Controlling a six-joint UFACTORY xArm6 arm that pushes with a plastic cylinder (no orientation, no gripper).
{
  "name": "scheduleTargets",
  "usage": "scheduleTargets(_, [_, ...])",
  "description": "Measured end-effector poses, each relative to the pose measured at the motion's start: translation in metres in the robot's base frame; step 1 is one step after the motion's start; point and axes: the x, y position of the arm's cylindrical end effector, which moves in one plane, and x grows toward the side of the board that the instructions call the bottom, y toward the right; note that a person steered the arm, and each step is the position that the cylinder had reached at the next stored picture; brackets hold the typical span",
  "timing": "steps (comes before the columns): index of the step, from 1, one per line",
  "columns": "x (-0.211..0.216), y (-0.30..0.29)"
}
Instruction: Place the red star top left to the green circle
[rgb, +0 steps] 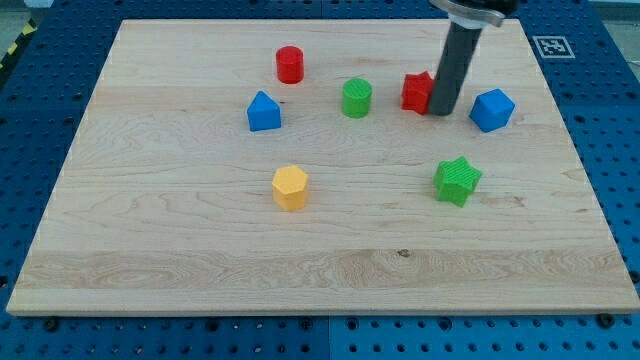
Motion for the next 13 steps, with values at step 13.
scheduleTargets(13, [-0.069,-0.114])
